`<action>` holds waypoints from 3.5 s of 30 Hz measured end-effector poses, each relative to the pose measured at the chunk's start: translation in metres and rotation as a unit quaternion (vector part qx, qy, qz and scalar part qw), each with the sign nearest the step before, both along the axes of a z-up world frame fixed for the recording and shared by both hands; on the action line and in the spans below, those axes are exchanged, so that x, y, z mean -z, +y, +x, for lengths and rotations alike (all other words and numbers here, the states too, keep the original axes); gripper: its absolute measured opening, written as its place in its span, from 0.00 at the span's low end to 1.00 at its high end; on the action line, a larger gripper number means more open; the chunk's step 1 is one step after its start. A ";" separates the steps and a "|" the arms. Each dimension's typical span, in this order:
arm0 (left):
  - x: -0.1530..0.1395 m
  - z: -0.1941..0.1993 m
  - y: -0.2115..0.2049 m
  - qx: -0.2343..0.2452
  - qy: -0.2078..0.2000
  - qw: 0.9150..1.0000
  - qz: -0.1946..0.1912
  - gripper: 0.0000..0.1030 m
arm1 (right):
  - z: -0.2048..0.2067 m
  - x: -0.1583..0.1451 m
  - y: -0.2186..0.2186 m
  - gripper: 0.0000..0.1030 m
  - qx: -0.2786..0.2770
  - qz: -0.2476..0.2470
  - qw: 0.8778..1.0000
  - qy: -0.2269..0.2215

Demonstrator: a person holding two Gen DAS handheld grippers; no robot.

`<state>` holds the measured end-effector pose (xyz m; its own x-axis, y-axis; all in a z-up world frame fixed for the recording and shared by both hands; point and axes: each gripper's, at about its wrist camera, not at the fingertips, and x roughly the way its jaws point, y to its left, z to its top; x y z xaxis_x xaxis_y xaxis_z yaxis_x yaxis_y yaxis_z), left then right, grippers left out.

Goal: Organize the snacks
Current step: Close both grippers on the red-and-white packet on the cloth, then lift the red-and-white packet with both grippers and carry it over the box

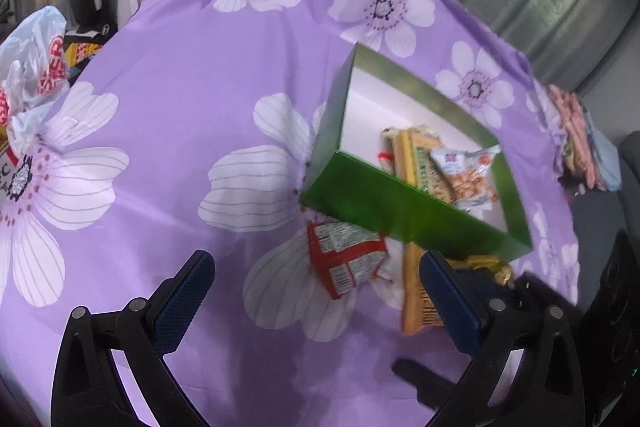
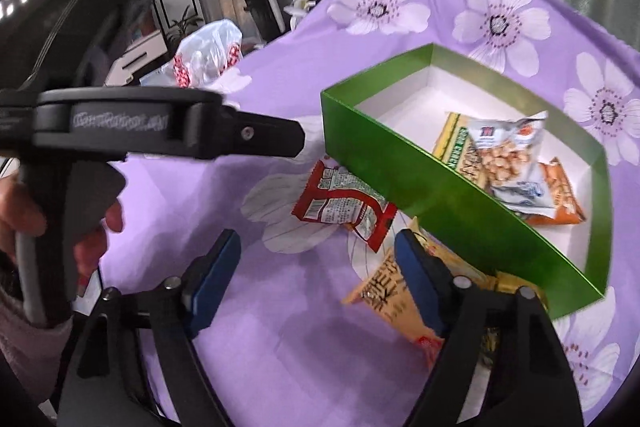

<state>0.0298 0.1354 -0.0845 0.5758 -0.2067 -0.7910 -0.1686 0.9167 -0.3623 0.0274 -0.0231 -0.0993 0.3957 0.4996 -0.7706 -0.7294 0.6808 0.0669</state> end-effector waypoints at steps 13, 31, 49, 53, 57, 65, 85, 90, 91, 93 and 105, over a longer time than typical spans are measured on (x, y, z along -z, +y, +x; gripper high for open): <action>0.029 0.014 -0.004 0.033 0.032 0.999 0.018 0.86 | 0.042 0.044 0.036 0.70 -0.029 -0.084 0.995 0.034; 0.030 -0.011 0.010 0.036 0.051 0.997 0.039 0.57 | -0.002 0.036 0.037 0.65 -0.083 -0.020 0.994 0.062; 0.038 -0.011 0.005 0.038 0.041 0.998 -0.023 0.29 | 0.002 0.045 0.048 0.64 -0.082 -0.037 0.995 0.042; 0.034 -0.010 0.001 0.032 0.035 0.999 -0.014 0.24 | 0.002 0.044 0.045 0.62 -0.078 -0.026 0.996 0.042; 0.030 -0.011 -0.001 0.044 0.024 0.999 -0.015 0.23 | -0.002 0.041 0.038 0.55 -0.072 -0.011 0.997 0.037; 0.027 -0.009 -0.003 0.049 0.020 0.998 -0.019 0.23 | -0.003 0.039 0.031 0.52 -0.058 0.018 0.997 0.044; 0.008 -0.011 -0.018 0.072 -0.009 0.997 -0.036 0.23 | 0.006 0.036 0.026 0.22 -0.011 -0.001 1.000 -0.001; -0.008 -0.017 -0.026 0.079 -0.034 0.996 -0.023 0.23 | -0.002 0.019 0.020 0.21 -0.004 0.012 0.999 -0.031; -0.012 -0.018 -0.027 0.079 -0.039 0.996 -0.020 0.23 | -0.003 0.016 0.019 0.21 -0.003 0.015 0.999 -0.035; -0.021 -0.022 -0.031 0.082 -0.054 0.995 -0.012 0.23 | -0.006 0.007 0.017 0.21 -0.003 0.020 0.999 -0.045; -0.067 -0.038 -0.051 0.094 -0.123 0.988 0.006 0.23 | -0.021 -0.044 -0.001 0.21 0.002 0.034 0.994 -0.107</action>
